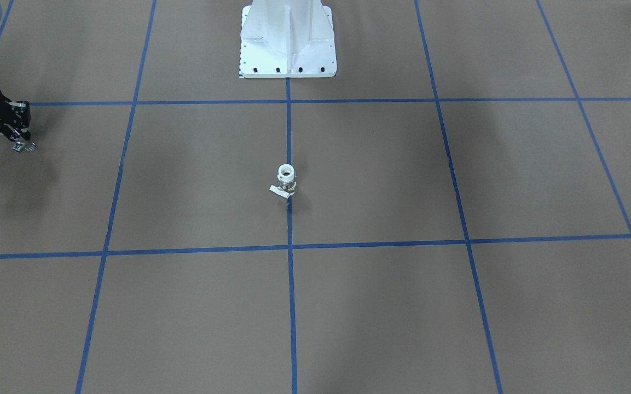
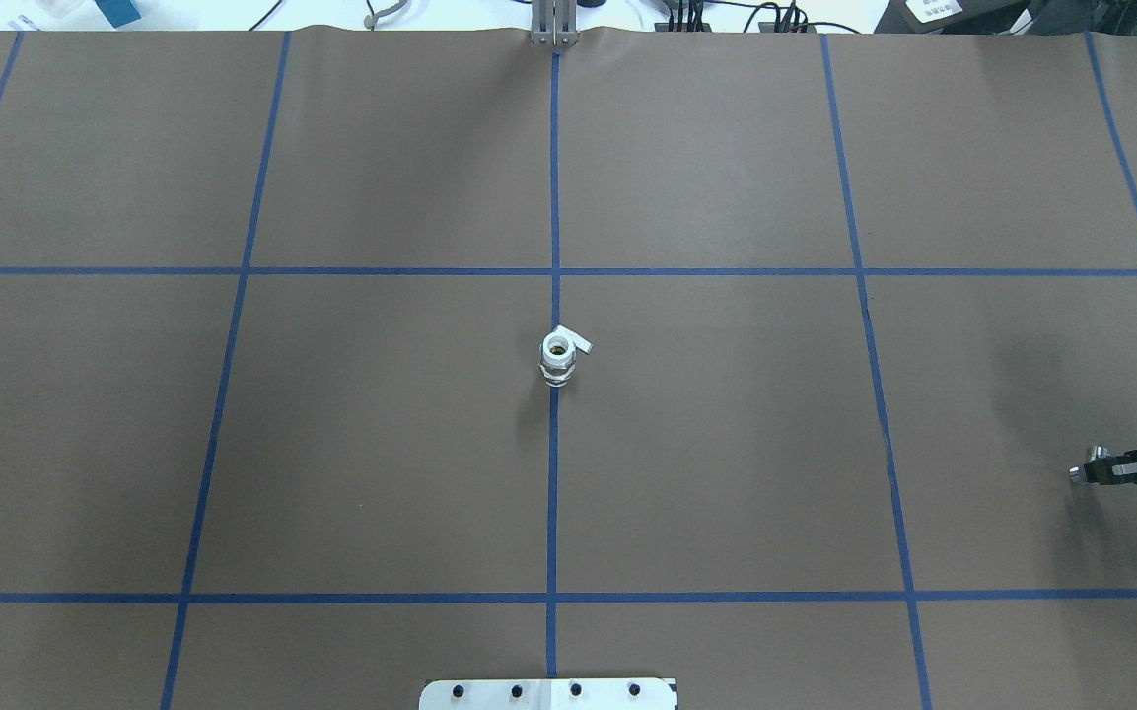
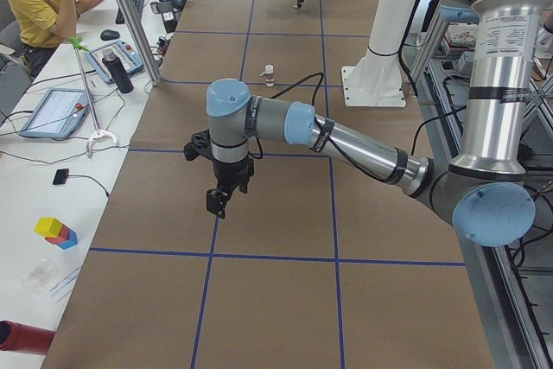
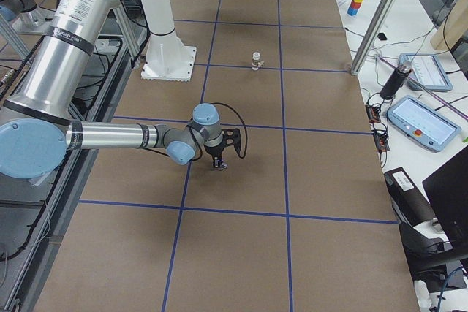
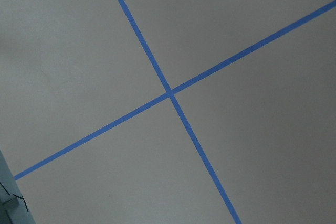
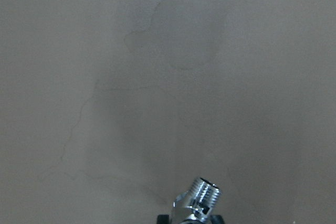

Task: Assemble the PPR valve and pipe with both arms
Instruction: 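Lower the right gripper onto the silver threaded fitting and grasp it, then carry the silver fitting with the right gripper above the white valve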

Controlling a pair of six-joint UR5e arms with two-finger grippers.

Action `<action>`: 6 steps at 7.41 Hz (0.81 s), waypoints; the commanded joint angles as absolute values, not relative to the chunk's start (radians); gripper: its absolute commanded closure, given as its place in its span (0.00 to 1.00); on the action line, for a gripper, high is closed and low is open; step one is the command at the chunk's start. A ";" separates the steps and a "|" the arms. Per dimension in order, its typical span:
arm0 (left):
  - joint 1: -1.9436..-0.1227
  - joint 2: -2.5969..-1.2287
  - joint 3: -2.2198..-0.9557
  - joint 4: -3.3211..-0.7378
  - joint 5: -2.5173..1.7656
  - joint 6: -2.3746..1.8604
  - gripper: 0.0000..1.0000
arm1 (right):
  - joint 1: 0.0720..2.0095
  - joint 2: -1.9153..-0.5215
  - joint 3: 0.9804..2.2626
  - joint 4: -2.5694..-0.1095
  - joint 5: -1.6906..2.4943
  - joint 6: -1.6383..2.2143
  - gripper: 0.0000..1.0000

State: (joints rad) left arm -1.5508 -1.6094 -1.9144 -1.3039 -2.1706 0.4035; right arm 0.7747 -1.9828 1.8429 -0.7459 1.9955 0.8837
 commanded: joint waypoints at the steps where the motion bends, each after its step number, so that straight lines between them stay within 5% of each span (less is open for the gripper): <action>1: -1.551 -1.592 -1.913 -1.304 -2.171 0.403 0.00 | 0.775 -1.951 1.836 -0.749 2.002 0.885 1.00; 6: -1.601 -1.376 -1.902 -1.464 -2.318 0.298 0.00 | 0.819 -1.644 1.940 -1.096 2.035 0.905 1.00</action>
